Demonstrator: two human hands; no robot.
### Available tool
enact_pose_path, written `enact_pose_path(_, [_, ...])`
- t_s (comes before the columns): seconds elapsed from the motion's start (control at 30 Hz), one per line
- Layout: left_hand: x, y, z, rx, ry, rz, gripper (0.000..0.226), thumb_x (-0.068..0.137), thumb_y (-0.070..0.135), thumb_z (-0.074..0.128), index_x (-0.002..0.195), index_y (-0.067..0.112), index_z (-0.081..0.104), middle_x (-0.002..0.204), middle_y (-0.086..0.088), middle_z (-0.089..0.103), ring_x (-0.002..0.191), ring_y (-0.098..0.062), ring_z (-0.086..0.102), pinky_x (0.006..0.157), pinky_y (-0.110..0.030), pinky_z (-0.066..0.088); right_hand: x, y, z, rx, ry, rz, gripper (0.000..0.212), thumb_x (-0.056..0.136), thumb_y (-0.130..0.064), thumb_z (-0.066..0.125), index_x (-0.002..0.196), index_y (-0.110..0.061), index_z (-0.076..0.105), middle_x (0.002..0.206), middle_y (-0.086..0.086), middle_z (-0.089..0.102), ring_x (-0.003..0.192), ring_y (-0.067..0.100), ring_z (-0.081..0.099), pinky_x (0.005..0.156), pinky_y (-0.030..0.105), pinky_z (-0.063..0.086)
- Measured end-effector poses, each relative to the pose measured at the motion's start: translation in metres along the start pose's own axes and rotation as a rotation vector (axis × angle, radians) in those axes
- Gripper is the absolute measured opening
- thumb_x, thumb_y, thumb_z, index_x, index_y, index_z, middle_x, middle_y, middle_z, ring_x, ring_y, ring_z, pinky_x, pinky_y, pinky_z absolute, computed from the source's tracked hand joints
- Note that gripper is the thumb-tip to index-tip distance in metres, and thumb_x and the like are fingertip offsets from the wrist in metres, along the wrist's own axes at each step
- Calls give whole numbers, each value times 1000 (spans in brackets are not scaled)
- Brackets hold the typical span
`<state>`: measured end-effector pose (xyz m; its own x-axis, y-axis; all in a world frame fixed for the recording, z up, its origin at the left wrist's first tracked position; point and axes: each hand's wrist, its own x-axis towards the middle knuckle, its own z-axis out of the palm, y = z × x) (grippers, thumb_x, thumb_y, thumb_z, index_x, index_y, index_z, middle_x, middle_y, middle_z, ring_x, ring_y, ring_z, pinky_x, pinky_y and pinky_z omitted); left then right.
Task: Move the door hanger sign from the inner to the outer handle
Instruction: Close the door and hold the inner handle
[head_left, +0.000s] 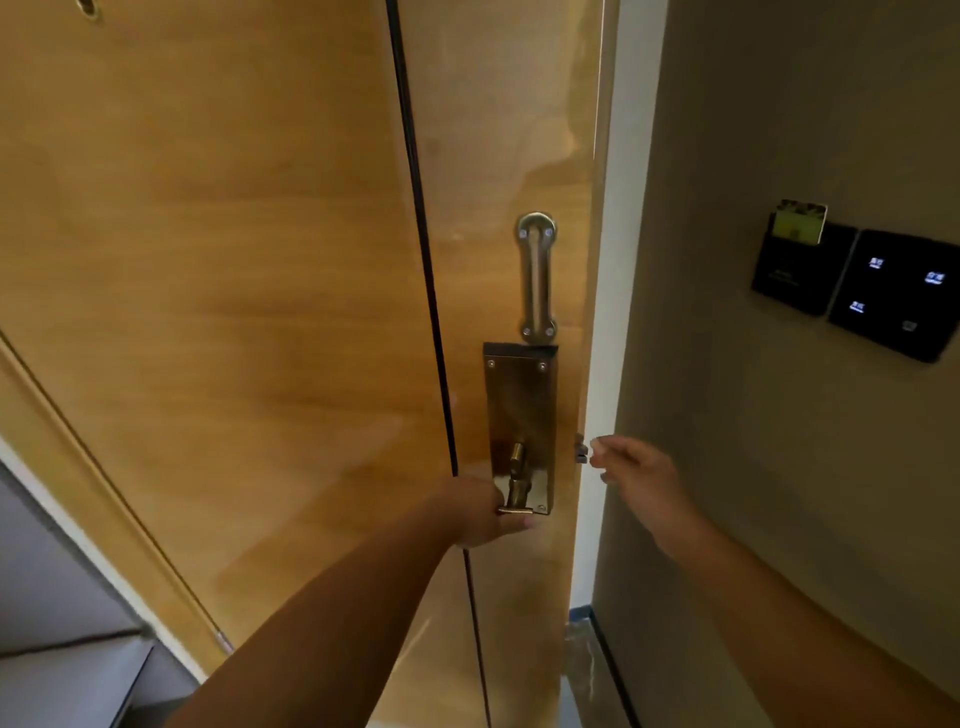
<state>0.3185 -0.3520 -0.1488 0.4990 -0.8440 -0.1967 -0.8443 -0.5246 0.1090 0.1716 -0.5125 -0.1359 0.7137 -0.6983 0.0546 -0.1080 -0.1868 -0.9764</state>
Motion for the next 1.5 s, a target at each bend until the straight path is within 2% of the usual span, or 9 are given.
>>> enact_pose_path(0.1, [30, -2, -2, -37, 62, -29, 58, 81, 76, 29, 62, 24, 48, 60, 2, 48, 55, -12, 45, 49, -27, 28, 37, -3, 2, -68, -131, -15, 11, 85, -44, 56, 85, -37, 64, 101, -11, 66, 96, 16, 63, 86, 33, 52])
enact_pose_path(0.23, [71, -6, -8, 12, 129, -71, 68, 78, 80, 20, 65, 21, 52, 58, 0, 48, 54, -15, 46, 51, -30, 33, 80, -8, 16, -143, -296, -27, 4, 84, -41, 58, 83, -41, 62, 97, -16, 63, 94, 10, 61, 82, 26, 50])
enact_pose_path(0.37, [108, -14, -11, -8, 186, -96, 71, 76, 82, 15, 60, 23, 51, 53, 2, 47, 49, -13, 45, 48, -28, 32, 108, -9, 18, -162, -423, -13, 9, 86, -34, 59, 82, -39, 65, 78, -16, 70, 77, 7, 68, 61, 13, 51])
enact_pose_path(0.5, [135, -20, -1, -305, 266, -139, 70, 68, 86, 17, 55, 23, 45, 51, 3, 41, 47, -10, 40, 47, -26, 26, 130, -3, 7, -153, -479, 62, 13, 88, -31, 57, 83, -32, 69, 81, -4, 73, 72, 12, 70, 64, 19, 56])
enact_pose_path(0.6, [158, -27, 2, -436, 323, -149, 64, 71, 81, 24, 53, 22, 41, 51, 3, 38, 46, -10, 39, 47, -26, 26, 155, 5, 0, -153, -489, 140, 17, 88, -35, 56, 91, -22, 67, 89, 4, 71, 75, 19, 69, 74, 30, 56])
enact_pose_path(0.73, [185, -33, 6, -594, 395, -180, 56, 81, 71, 37, 50, 24, 39, 48, 7, 37, 44, -5, 39, 45, -21, 25, 185, 7, -2, -27, -478, 223, 16, 86, -27, 62, 89, -12, 67, 86, 11, 67, 69, 20, 66, 70, 31, 53])
enact_pose_path(0.87, [218, -39, 19, -796, 514, -196, 58, 72, 75, 34, 49, 23, 39, 46, 8, 35, 38, -1, 40, 40, -13, 30, 215, 11, 1, -106, -395, 315, 15, 84, -22, 63, 94, -12, 67, 91, 19, 69, 78, 31, 68, 91, 49, 48])
enact_pose_path(1.03, [253, -52, 22, -751, 561, -237, 60, 73, 78, 29, 49, 23, 37, 43, 8, 32, 36, -4, 34, 42, -21, 23, 249, 7, -7, -139, -307, 313, 20, 85, -21, 57, 104, -17, 64, 99, 9, 72, 91, 32, 69, 91, 48, 50])
enact_pose_path(1.5, [309, -72, 11, -707, 560, -327, 50, 83, 64, 46, 52, 25, 45, 43, 8, 41, 41, -4, 42, 42, -21, 27, 300, 17, 20, -25, -271, 328, 13, 83, -12, 58, 89, -21, 66, 94, 14, 69, 75, 26, 64, 67, 32, 48])
